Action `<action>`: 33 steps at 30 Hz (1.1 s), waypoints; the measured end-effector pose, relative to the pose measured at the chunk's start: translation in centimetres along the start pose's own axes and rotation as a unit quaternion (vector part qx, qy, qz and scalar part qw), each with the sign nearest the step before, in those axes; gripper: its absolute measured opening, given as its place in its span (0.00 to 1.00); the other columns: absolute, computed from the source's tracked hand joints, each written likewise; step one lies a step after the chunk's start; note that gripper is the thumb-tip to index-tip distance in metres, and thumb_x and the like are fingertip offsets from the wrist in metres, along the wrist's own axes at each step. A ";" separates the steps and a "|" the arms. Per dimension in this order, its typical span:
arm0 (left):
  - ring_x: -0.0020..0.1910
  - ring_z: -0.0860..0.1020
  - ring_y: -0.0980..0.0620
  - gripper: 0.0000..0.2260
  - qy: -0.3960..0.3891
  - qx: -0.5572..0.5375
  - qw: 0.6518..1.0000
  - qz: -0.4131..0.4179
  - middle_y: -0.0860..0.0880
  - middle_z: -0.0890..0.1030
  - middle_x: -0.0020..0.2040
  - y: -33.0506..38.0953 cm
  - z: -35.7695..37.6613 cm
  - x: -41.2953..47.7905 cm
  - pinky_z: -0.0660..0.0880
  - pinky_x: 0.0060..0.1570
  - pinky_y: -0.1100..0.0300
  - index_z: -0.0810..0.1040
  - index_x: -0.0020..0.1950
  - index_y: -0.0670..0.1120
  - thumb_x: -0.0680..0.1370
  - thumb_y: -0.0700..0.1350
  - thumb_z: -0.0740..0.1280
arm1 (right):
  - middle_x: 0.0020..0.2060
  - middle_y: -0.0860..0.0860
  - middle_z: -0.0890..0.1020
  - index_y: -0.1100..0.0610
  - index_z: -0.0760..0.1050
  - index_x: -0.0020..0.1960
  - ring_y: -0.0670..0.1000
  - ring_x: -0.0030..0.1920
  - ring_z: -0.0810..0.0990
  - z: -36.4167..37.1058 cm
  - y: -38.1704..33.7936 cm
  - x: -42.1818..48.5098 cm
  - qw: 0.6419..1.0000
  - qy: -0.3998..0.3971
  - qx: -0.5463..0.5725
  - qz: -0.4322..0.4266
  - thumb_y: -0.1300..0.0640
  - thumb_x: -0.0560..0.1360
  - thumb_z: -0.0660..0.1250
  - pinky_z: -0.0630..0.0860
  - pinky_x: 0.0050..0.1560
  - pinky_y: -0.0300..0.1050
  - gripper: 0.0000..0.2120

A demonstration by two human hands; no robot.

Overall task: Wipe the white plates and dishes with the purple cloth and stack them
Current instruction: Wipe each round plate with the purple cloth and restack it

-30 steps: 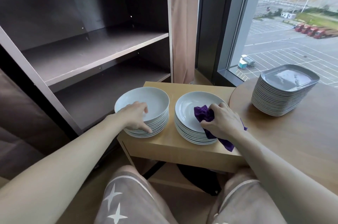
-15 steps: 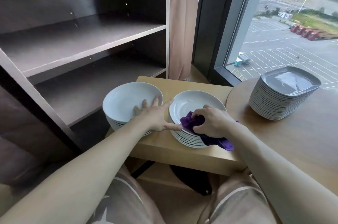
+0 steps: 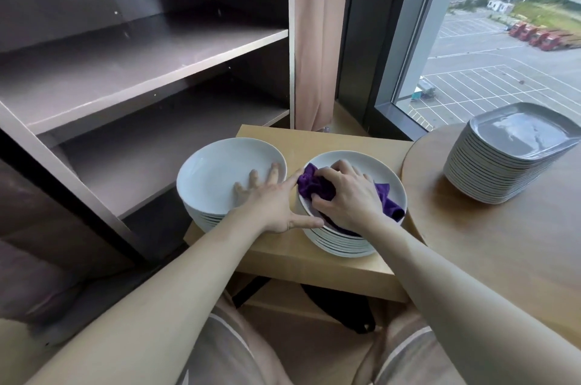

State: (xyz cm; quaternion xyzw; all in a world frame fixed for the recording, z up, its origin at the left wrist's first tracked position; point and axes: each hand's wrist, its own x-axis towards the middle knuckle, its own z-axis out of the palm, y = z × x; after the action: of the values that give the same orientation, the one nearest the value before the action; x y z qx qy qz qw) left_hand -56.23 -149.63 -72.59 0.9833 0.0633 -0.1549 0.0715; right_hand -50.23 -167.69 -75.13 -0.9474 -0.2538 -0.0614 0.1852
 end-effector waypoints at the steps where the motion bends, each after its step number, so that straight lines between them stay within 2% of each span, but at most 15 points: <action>1: 0.81 0.45 0.33 0.54 0.001 0.003 1.000 0.002 0.50 0.41 0.84 -0.1 0.0 0.0 0.50 0.73 0.29 0.36 0.78 0.72 0.60 0.85 0.60 | 0.53 0.47 0.73 0.44 0.75 0.61 0.53 0.53 0.73 0.1 0.1 0.3 1.000 0.007 -0.012 -0.002 0.36 0.74 0.63 0.68 0.52 0.52 0.20; 8: 0.81 0.44 0.34 0.53 -0.010 0.020 1.000 0.001 0.50 0.40 0.84 -0.4 0.1 0.6 0.52 0.72 0.29 0.33 0.76 0.72 0.60 0.86 0.57 | 0.55 0.53 0.73 0.49 0.72 0.59 0.60 0.56 0.74 -1.4 2.4 2.4 0.991 0.010 -0.115 0.063 0.38 0.77 0.62 0.68 0.56 0.57 0.17; 16: 0.81 0.45 0.33 0.55 -0.008 0.017 1.000 -0.004 0.51 0.41 0.84 -0.3 0.1 0.4 0.53 0.71 0.29 0.34 0.77 0.72 0.57 0.88 0.55 | 0.54 0.53 0.74 0.48 0.76 0.61 0.59 0.54 0.73 -4.8 5.2 -1.0 0.966 -0.046 -0.252 0.039 0.37 0.76 0.63 0.64 0.51 0.55 0.20; 21: 0.80 0.46 0.32 0.54 -0.001 0.020 1.000 -0.004 0.51 0.42 0.84 -0.3 0.1 0.2 0.54 0.71 0.29 0.35 0.78 0.71 0.58 0.87 0.56 | 0.53 0.48 0.71 0.42 0.73 0.61 0.55 0.58 0.71 -5.8 3.9 -2.8 0.978 -0.131 -0.153 0.052 0.36 0.74 0.63 0.62 0.51 0.53 0.18; 24: 0.80 0.47 0.32 0.54 0.004 0.027 1.000 -0.003 0.50 0.42 0.84 -0.1 -0.1 0.1 0.54 0.71 0.29 0.36 0.79 0.70 0.60 0.86 0.56 | 0.50 0.45 0.70 0.38 0.68 0.52 0.54 0.57 0.72 -5.7 2.9 -3.6 0.980 -0.165 -0.103 0.035 0.35 0.73 0.59 0.64 0.55 0.54 0.11; 25: 0.80 0.47 0.32 0.54 0.007 0.029 1.000 -0.003 0.50 0.42 0.85 0.0 -0.1 0.1 0.54 0.71 0.29 0.36 0.79 0.70 0.60 0.86 0.56 | 0.49 0.45 0.71 0.38 0.67 0.49 0.53 0.55 0.72 -5.5 2.6 -3.8 0.981 -0.167 -0.091 0.033 0.34 0.73 0.57 0.64 0.56 0.54 0.11; 28: 0.80 0.49 0.32 0.55 0.017 0.045 0.999 0.002 0.49 0.43 0.85 -0.1 0.0 -0.1 0.55 0.71 0.30 0.36 0.79 0.68 0.59 0.87 0.54 | 0.47 0.44 0.72 0.41 0.71 0.45 0.53 0.50 0.73 -4.8 1.3 -3.6 0.986 -0.159 -0.044 0.040 0.30 0.75 0.50 0.64 0.54 0.56 0.18; 33: 0.80 0.50 0.32 0.60 0.000 0.052 0.999 0.007 0.48 0.41 0.84 -0.1 -0.2 0.0 0.57 0.71 0.31 0.34 0.79 0.67 0.55 0.88 0.55 | 0.48 0.45 0.73 0.45 0.74 0.43 0.53 0.50 0.73 -2.7 -0.6 -2.0 0.989 -0.126 0.057 0.046 0.37 0.80 0.54 0.67 0.54 0.56 0.16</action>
State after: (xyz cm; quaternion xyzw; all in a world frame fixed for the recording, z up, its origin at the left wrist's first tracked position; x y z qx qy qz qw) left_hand -56.17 -149.47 -72.37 0.9861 0.0481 -0.1573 0.0217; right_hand -52.28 -169.18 -72.87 -0.9463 -0.2340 0.0816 0.2077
